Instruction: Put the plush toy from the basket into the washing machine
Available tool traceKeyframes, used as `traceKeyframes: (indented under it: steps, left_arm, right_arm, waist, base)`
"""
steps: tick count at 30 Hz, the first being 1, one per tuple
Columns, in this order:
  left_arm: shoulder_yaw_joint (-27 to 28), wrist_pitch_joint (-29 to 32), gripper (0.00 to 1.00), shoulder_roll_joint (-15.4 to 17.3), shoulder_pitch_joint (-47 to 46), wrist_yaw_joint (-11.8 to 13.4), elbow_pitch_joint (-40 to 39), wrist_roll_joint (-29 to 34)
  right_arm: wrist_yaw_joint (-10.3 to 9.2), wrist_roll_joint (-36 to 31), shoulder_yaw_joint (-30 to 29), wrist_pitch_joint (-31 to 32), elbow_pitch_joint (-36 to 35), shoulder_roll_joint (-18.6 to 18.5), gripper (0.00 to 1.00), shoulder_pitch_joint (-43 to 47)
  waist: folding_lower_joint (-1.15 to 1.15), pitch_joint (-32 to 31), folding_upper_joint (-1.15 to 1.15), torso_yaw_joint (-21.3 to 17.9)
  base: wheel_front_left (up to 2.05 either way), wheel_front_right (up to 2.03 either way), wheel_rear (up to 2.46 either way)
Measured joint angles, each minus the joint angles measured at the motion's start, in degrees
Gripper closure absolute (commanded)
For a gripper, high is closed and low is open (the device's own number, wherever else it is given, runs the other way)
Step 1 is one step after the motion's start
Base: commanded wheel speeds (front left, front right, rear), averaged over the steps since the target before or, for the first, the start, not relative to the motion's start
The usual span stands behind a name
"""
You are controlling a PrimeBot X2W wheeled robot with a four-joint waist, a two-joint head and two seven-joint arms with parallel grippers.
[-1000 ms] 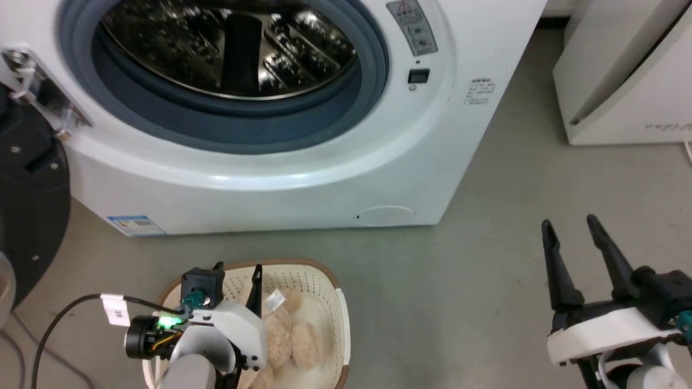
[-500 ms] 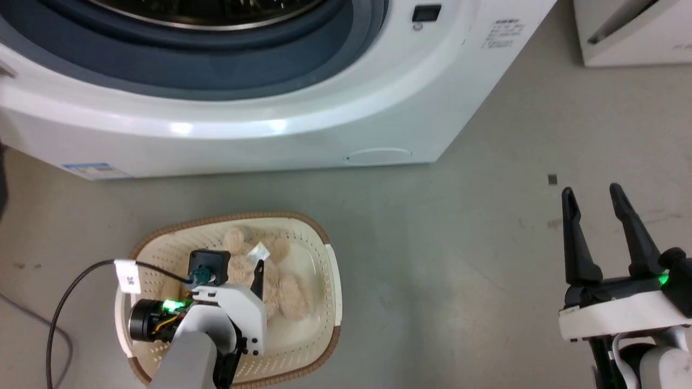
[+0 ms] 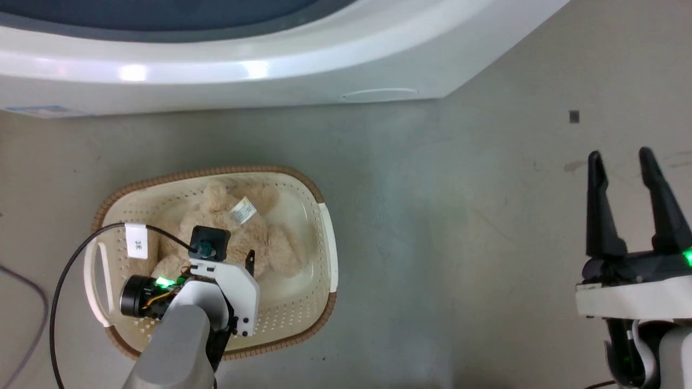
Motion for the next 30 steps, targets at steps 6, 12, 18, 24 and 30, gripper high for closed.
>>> traceKeyframes:
  steps: [6, 12, 18, 24, 30]
  left_arm:
    - [-0.8, 0.22, 0.0, 1.1, -3.07, 0.05, 3.41, -1.12]
    - [-1.57, -0.41, 0.0, 1.25, -6.58, 0.08, 6.86, -2.56]
    - [-2.67, -0.81, 0.0, 1.43, -10.04, 0.07, 10.15, -3.26]
    - [-4.03, -0.86, 0.0, 1.48, -13.19, 0.07, 13.4, -4.05]
    - [-5.34, -0.7, 0.0, 1.33, -16.14, -0.02, 16.53, -5.48]
  right_arm:
    - [0.0, 0.89, -0.43, -0.57, -1.26, 0.0, 0.0, -1.14]
    - [0.0, 1.51, -0.78, -1.26, -2.09, 0.0, 0.0, -1.77]
    - [0.0, 2.04, -0.81, -2.02, -2.69, 0.0, 0.0, -2.55]
    - [0.0, 3.24, -0.94, -2.6, -3.13, 0.0, 0.0, -3.39]
    - [0.0, 4.17, -1.16, -3.3, -3.35, 0.0, 0.0, -4.73]
  waist:
    - [0.0, 3.65, 0.0, -0.3]
    - [0.0, 7.16, 0.0, -0.48]
    - [-0.01, 10.12, 0.0, -0.34]
    - [-0.01, 12.71, 0.0, -0.33]
    - [-0.01, 15.26, 0.0, -0.26]
  base:
    - [0.0, 0.0, 0.0]
    - [0.0, 0.0, 0.0]
    - [0.0, 0.0, 0.0]
    - [0.0, 0.0, 0.0]
    - [0.0, 0.0, 0.0]
